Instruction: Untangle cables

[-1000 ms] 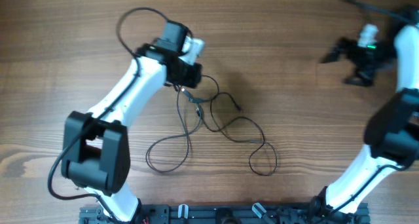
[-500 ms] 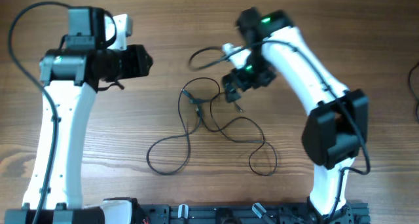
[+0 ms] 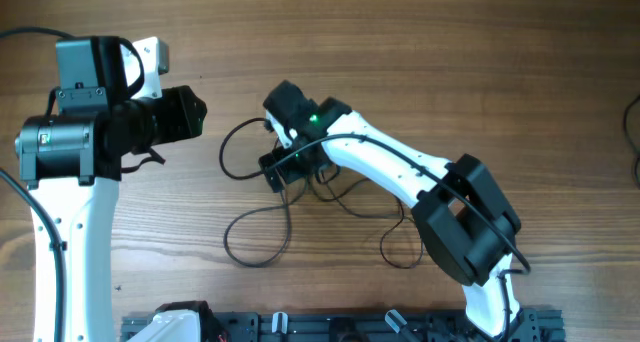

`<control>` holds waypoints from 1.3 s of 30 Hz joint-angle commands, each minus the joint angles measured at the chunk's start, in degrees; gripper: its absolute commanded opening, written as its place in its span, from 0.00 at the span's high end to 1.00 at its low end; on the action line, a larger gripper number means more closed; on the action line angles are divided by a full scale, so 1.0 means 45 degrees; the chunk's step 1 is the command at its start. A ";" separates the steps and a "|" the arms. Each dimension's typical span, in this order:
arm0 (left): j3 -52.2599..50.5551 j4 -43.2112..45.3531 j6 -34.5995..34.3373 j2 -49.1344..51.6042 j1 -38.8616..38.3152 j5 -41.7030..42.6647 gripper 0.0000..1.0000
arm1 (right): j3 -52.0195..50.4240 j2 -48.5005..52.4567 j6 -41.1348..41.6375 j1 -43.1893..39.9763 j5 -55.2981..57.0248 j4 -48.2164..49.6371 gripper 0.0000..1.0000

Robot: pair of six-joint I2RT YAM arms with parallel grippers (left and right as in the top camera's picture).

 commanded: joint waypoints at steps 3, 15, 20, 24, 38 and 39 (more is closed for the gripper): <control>0.0165 -0.0248 0.0015 -0.0257 0.0083 -0.0126 0.53 | -0.1491 0.0112 0.4362 0.0549 0.0228 0.1370 0.00; 0.0165 -0.0539 0.0019 -0.0257 0.0083 -0.0126 0.53 | -0.2035 0.0194 0.6538 0.1802 0.0466 0.2574 0.00; 0.0165 -0.0743 0.0019 -0.0257 0.0083 -0.0267 0.53 | -0.2035 0.0194 0.6421 0.1938 0.3293 0.1787 0.12; 0.0165 -0.0743 0.0019 -0.0257 0.0083 -0.0267 0.53 | -0.2035 0.0194 0.6324 0.1923 0.5498 0.0588 0.86; 0.0165 -0.0743 0.0019 -0.0253 0.0078 -0.0267 0.53 | -0.0860 -0.0418 0.5780 0.1598 0.6426 -0.1705 0.96; 0.0165 -0.0738 0.0019 -0.0253 0.0078 -0.0267 0.53 | -0.0063 -0.0908 0.5756 0.1447 0.7096 -0.2618 0.96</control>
